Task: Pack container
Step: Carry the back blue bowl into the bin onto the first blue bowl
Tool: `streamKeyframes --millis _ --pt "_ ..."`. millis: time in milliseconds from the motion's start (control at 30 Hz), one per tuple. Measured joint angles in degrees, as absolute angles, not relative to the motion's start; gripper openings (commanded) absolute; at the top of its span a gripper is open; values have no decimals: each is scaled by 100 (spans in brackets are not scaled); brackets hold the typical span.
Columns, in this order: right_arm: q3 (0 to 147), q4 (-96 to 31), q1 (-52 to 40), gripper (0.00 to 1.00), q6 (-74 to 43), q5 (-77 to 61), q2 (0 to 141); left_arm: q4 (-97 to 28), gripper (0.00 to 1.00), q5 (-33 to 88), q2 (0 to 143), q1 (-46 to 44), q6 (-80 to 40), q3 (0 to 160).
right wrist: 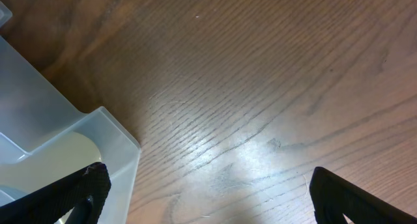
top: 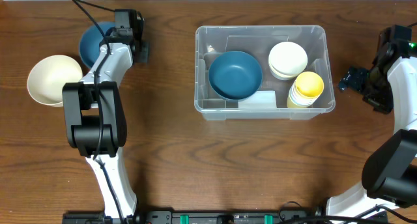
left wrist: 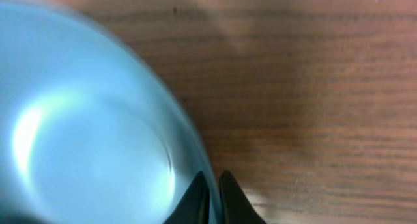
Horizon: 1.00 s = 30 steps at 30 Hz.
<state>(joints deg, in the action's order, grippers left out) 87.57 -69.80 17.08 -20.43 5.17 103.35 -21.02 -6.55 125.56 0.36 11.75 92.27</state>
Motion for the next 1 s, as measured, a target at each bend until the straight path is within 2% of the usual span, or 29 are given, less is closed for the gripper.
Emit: streamKeyframes --millis 367,500,767,1000 --pt "8757 -6980 1708 99 -2043 517 10335 -2783 6 -635 12261 -279 873 9207" --pt "8757 -6980 1708 99 -2040 517 10335 -3177 6 -622 11563 -528 561 9129" --pt "8757 -6980 1708 99 -2043 517 10335 -4270 6 -591 9284 -1044 207 9166" --pt "8757 -6980 1708 99 -2043 517 10335 -4982 6 198 8646 -1942 272 9170"
